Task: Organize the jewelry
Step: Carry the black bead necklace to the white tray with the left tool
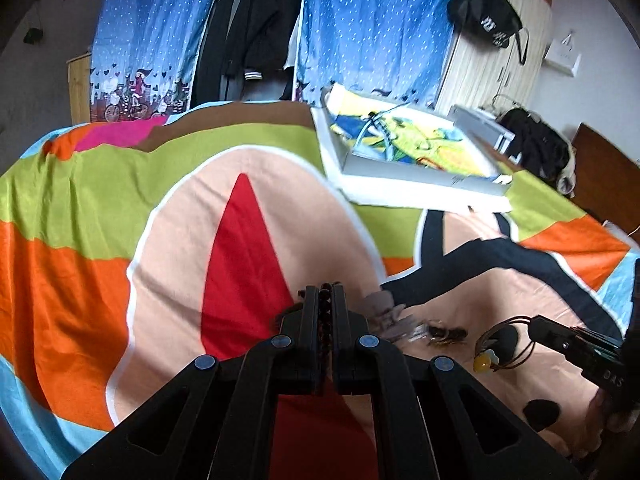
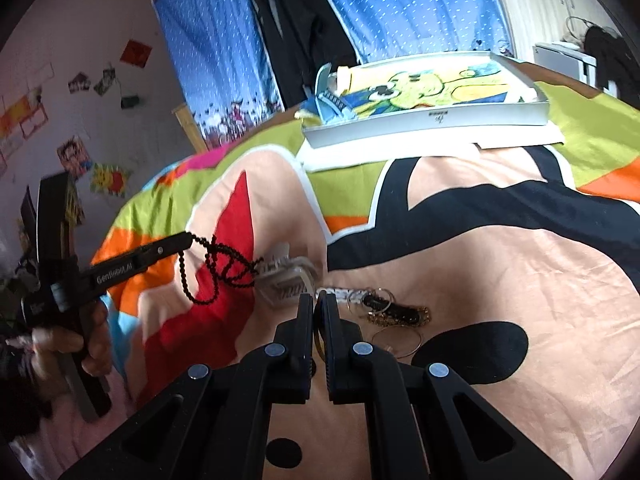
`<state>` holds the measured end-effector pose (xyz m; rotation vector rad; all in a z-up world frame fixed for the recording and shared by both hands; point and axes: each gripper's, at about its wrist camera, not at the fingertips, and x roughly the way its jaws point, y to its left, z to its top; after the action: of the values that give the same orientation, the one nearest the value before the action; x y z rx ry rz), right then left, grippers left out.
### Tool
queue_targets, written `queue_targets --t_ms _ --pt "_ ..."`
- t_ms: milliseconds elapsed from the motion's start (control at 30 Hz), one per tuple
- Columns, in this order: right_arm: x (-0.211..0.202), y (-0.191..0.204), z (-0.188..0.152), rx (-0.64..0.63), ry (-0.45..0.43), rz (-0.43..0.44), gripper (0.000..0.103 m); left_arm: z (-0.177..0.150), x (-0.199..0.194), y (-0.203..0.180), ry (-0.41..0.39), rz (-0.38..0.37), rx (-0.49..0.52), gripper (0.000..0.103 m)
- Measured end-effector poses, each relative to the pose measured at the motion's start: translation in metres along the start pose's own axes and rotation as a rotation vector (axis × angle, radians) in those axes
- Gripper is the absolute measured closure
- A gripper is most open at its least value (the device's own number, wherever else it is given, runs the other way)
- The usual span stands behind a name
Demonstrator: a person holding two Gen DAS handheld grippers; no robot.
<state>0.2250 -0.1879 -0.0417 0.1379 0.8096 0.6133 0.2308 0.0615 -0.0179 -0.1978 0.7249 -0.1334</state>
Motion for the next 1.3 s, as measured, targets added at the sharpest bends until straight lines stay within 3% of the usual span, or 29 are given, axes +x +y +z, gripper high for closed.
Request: queue_targets --t_ms 300,633,833,1033,1300 --pt "-0.026 -0.007 0.016 0.06 -0.106 0.012 0.098 0.012 -0.025 -0.008 -0.063 -0.084 -0.017 0.1" --pt "-0.034 -0.012 0.024 0.09 -0.147 0.037 0.098 0.036 -0.039 -0.028 -0.086 -0.142 -0.005 0.1" --pt "-0.033 -0.017 0.051 0.065 -0.201 0.039 0.098 0.084 -0.026 -0.056 -0.109 -0.207 0.012 0.1" --pt "-0.025 -0.044 0.1 0.065 -0.294 0.035 0.098 0.151 0.006 -0.089 -0.158 -0.249 0.036 0.1" --pt "-0.001 -0.103 0.176 0.152 -0.416 0.017 0.098 0.224 0.077 -0.123 -0.21 -0.236 0.057 0.1"
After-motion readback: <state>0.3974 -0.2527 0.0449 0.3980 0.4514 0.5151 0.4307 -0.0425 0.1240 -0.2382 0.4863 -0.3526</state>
